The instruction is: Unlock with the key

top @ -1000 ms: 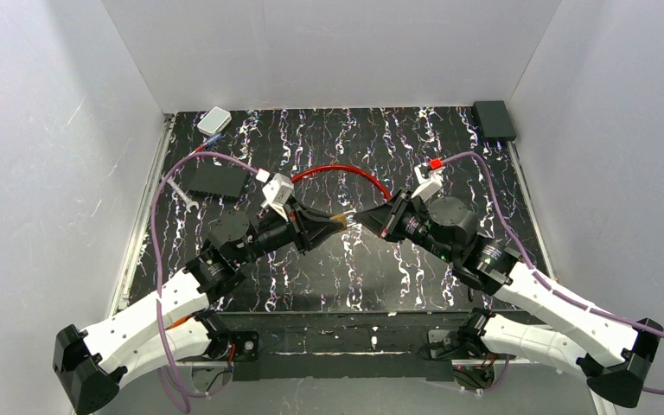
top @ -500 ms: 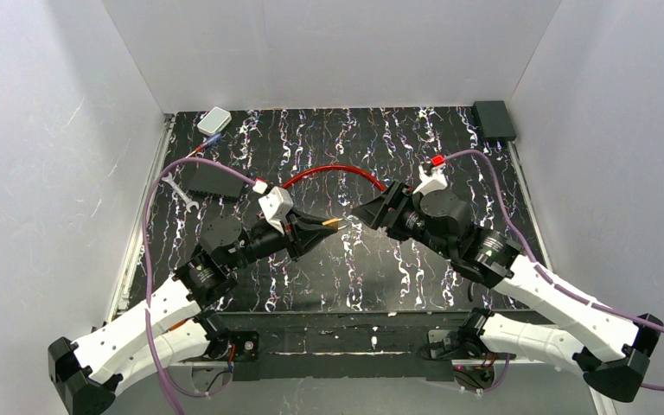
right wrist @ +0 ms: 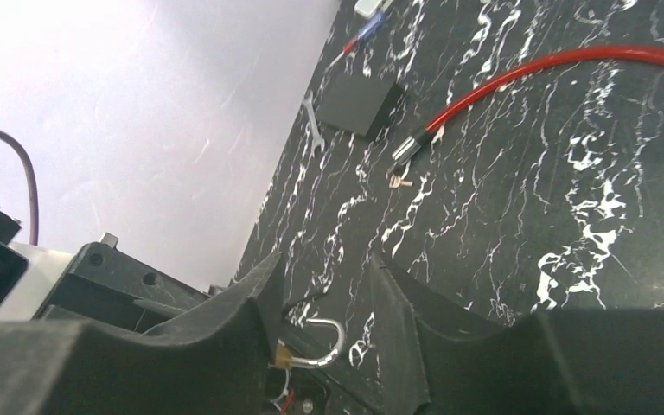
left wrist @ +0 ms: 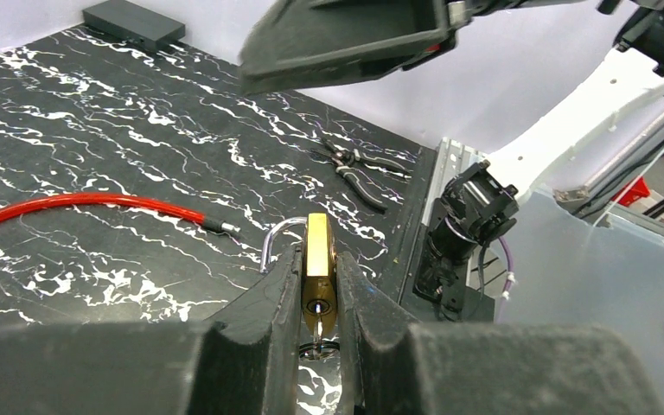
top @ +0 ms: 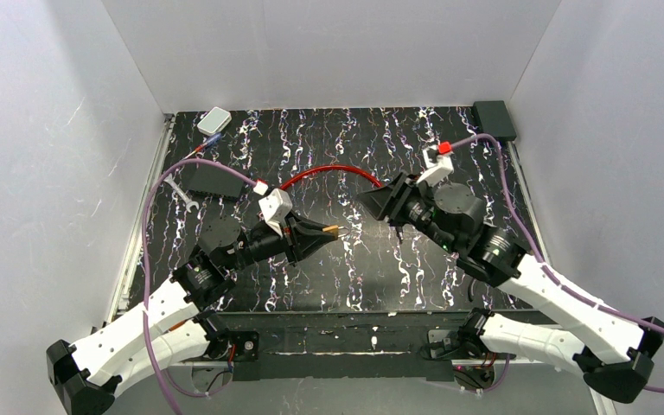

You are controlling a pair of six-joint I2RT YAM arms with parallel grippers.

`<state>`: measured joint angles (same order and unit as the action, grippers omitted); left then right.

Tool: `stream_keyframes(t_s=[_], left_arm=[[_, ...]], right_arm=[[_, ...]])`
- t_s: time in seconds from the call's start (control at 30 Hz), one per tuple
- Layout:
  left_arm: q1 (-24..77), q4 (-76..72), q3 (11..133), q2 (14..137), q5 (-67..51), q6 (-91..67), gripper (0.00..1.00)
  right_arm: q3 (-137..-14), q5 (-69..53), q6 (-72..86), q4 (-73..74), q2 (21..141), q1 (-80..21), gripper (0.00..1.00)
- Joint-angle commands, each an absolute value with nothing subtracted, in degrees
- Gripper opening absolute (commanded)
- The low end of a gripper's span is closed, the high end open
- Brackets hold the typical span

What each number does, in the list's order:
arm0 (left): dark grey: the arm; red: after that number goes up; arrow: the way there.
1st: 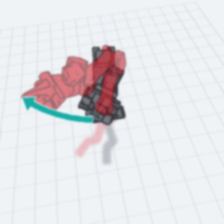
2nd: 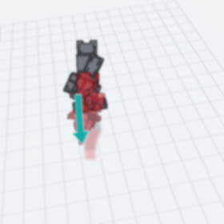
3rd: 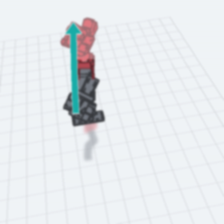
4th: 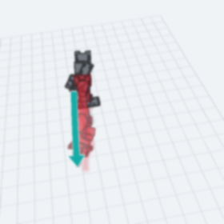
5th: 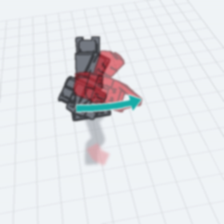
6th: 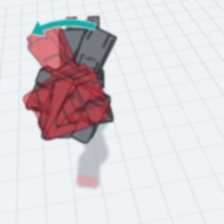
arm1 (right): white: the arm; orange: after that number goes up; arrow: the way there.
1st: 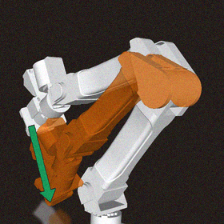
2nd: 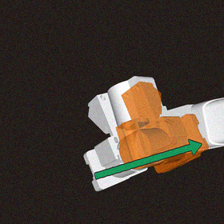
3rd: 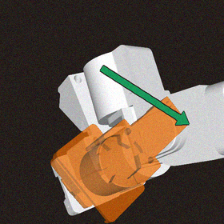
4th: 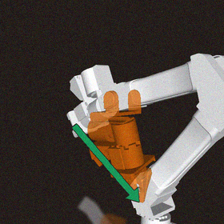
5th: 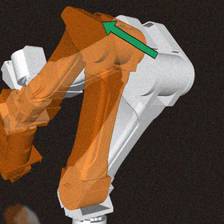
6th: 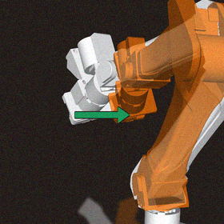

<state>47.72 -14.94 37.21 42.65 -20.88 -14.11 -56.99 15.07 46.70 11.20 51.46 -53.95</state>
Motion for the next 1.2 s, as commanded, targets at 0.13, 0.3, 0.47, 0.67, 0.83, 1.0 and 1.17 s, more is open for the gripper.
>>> stream_keyframes(t_s=[0.13,0.3,0.47,0.67,0.83,1.0,1.17], left_arm=[[47.6,-15.8,39.7,42.1,-23.8,-14.5,0.0],[47.6,-15.5,40.6,42.2,-22.5,-13.6,0.0],[47.6,-14.6,41.7,41.6,-21.6,-12.7,0.0],[47.7,-14.0,41.9,41.3,-19.9,-12.2,0.0],[47.7,-13.8,41.6,40.7,-18.9,-12.1,0.0],[47.7,-11.8,41.3,38.3,-19.0,-12.2,0.0],[47.6,-6.3,44.7,37.6,-22.2,-14.1,0.0]], right_arm=[[-64.2,-2.0,44.0,10.2,60.8,-53.8,0.38],[-63.9,-7.7,45.0,12.6,64.0,-53.8,0.37],[-60.4,-8.6,46.7,12.1,63.5,-53.8,0.36],[-57.7,-8.5,48.7,11.3,62.9,-53.8,0.35],[-57.7,3.5,48.0,17.0,60.6,-53.8,0.62],[-52.2,16.0,31.5,11.7,46.2,-53.8,0.98],[-58.5,-13.7,14.4,12.3,48.0,-53.8,0.98]])
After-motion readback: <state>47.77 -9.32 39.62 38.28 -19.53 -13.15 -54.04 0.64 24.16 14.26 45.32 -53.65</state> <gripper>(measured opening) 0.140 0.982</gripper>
